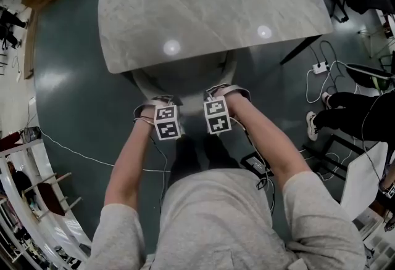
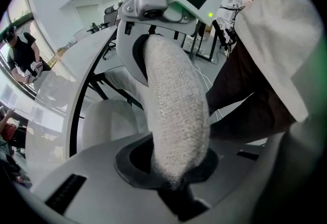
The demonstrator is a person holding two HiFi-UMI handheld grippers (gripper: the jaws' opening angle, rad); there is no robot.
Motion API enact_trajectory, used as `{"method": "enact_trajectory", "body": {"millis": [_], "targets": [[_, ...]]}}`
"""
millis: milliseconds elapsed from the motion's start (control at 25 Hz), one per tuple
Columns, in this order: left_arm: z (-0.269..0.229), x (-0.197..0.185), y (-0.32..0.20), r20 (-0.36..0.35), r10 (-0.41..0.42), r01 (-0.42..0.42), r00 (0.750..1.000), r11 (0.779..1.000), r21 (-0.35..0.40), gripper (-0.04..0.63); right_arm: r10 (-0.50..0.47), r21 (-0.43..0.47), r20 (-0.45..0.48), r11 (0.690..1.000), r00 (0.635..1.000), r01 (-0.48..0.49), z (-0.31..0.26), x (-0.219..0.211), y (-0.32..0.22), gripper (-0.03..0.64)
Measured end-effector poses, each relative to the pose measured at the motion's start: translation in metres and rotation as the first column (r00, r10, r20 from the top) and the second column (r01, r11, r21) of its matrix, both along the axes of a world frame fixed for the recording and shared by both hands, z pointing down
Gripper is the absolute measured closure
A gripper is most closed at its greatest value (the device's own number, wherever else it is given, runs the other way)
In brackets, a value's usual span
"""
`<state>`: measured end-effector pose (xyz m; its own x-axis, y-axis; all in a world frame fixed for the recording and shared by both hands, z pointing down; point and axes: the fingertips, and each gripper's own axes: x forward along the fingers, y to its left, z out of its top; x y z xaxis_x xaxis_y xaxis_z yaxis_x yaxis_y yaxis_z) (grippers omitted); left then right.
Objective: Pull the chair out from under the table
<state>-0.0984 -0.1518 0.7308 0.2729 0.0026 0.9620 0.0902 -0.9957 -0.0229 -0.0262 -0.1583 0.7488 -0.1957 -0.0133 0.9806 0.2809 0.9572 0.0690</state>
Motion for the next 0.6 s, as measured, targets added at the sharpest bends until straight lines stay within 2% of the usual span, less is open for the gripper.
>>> {"method": "enact_trajectory", "body": {"millis": [600], "targets": [[-0.003, 0.017, 0.029, 0.013, -0.058, 0.058, 0.998, 0.998, -0.016, 0.517, -0.039, -0.029, -0.012, 0.999, 0.999, 0.039, -0.003, 0.017, 0.025, 0.538]]}}
